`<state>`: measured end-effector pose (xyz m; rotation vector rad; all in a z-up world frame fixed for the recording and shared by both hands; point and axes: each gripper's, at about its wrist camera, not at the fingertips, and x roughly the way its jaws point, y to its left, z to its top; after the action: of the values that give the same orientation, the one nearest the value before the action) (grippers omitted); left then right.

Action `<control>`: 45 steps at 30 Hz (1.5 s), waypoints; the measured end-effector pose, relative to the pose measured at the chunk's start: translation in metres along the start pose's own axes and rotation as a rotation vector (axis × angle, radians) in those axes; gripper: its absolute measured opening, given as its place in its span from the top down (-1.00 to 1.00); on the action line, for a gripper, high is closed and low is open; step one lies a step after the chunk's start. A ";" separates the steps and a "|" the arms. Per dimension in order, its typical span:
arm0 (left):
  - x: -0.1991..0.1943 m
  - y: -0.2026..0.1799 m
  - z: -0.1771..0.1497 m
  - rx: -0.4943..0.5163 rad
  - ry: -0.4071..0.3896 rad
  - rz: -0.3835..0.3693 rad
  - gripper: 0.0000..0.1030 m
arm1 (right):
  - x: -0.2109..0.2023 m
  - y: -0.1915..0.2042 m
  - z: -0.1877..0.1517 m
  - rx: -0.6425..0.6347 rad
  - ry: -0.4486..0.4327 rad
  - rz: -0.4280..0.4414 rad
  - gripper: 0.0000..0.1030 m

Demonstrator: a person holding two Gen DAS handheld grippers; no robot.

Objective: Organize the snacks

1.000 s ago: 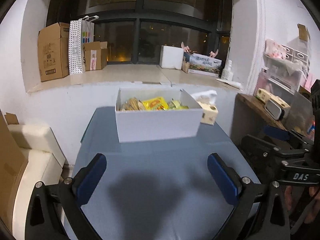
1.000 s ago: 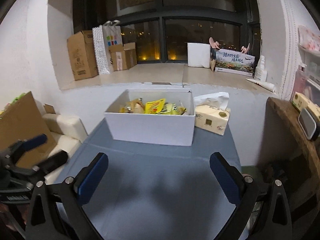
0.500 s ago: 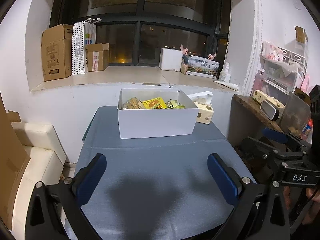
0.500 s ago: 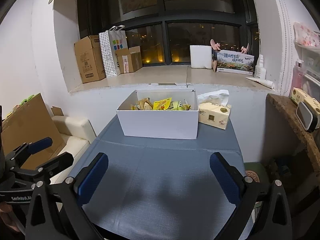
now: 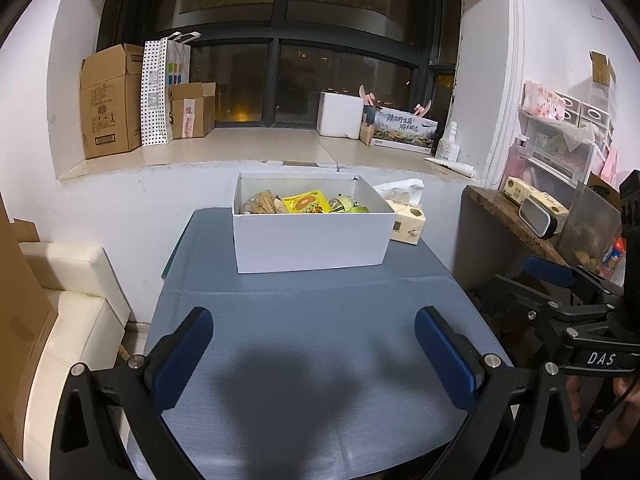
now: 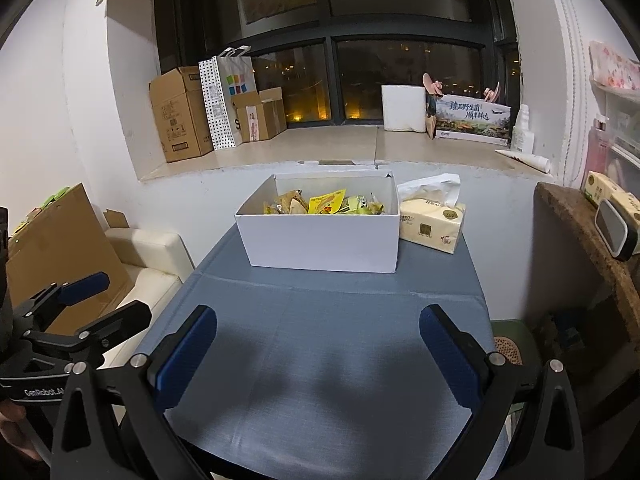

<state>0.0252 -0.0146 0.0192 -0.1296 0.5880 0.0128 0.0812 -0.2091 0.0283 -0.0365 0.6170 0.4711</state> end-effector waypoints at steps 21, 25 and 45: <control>0.001 0.000 -0.003 -0.001 0.008 -0.001 -1.00 | 0.001 -0.002 -0.001 0.008 0.010 0.006 -1.00; 0.001 0.000 -0.003 -0.001 0.008 0.002 -1.00 | 0.001 -0.002 -0.001 0.007 0.008 0.007 -1.00; 0.000 0.000 -0.004 -0.001 0.011 0.010 -1.00 | 0.003 -0.003 -0.002 0.011 0.015 0.010 -1.00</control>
<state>0.0233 -0.0149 0.0156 -0.1277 0.5999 0.0218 0.0836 -0.2112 0.0253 -0.0261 0.6351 0.4776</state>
